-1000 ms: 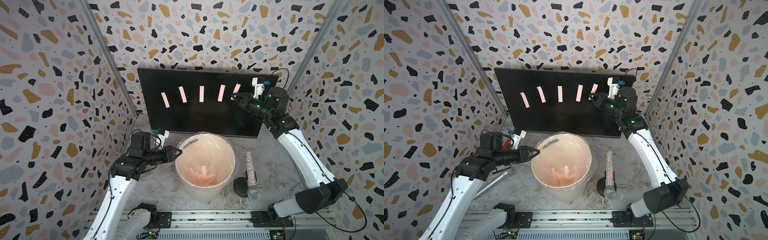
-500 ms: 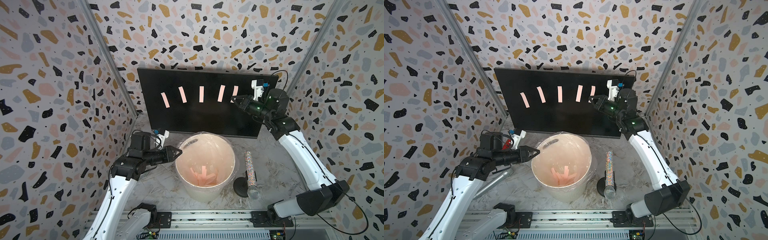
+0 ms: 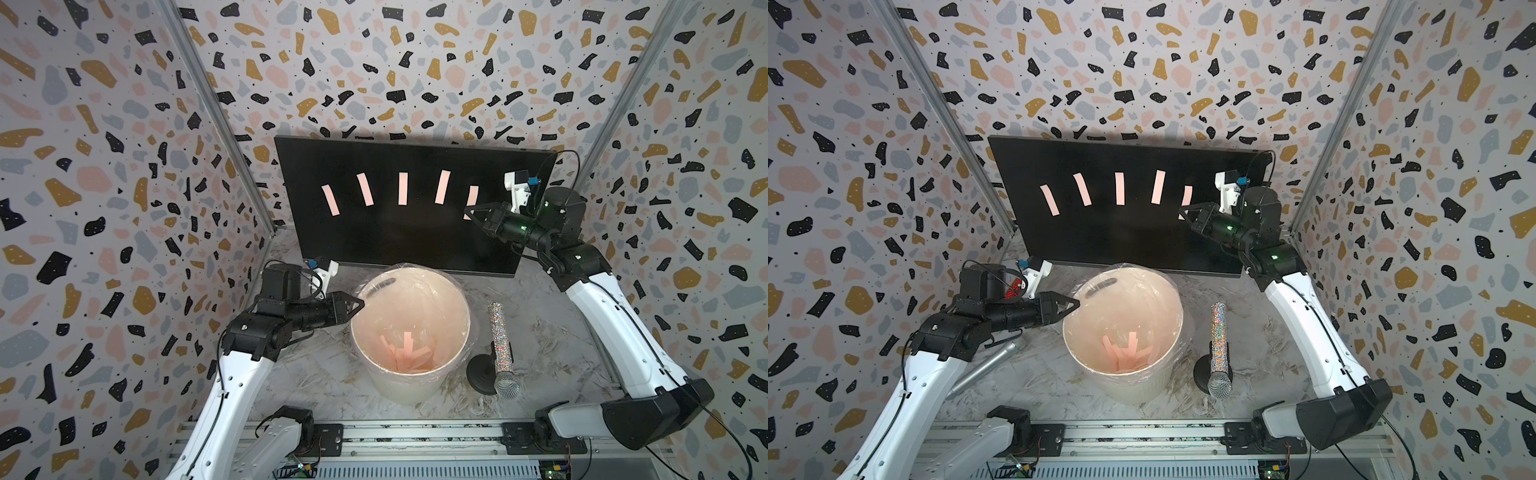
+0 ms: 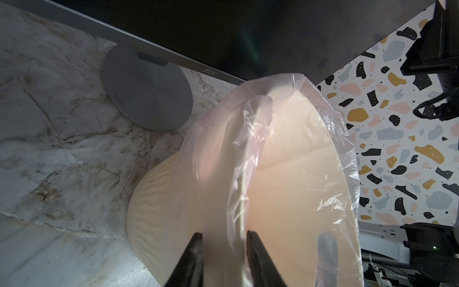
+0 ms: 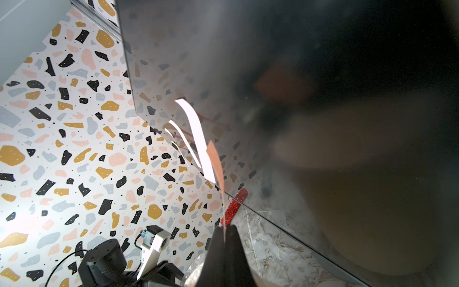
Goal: Remove the sticky note from the monitor
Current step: Place the sticky note in the trash bin.
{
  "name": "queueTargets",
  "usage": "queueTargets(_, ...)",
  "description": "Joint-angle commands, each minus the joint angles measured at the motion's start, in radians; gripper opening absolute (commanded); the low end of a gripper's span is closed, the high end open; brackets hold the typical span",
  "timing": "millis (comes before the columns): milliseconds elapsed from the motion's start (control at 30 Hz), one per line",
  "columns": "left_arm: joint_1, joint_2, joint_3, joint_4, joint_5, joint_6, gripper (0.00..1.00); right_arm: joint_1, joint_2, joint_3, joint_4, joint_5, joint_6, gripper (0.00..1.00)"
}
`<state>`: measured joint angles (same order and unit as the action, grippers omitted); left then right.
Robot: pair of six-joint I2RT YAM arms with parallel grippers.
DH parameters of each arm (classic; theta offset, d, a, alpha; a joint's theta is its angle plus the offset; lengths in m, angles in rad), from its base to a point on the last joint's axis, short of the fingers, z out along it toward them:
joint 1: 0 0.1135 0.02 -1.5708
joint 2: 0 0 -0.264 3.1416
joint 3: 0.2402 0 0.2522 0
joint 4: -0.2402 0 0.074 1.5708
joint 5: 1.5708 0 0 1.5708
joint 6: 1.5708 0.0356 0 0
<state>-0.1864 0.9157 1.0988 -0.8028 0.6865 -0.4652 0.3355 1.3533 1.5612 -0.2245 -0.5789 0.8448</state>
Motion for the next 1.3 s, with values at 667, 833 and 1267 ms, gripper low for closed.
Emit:
queueTargets(667,-0.004,0.017,0.033,-0.013,0.001,-0.009,0.30,0.264,-0.192,-0.083,-0.318,0.040,-0.226,0.00)
queueTargets(833,-0.004,0.019,0.035,-0.015,0.001,-0.007,0.30,0.362,-0.191,-0.093,-0.388,0.099,-0.280,0.00)
queueTargets(1267,-0.004,0.013,0.033,-0.021,0.002,-0.007,0.30,0.577,-0.152,-0.112,-0.530,0.261,-0.368,0.00)
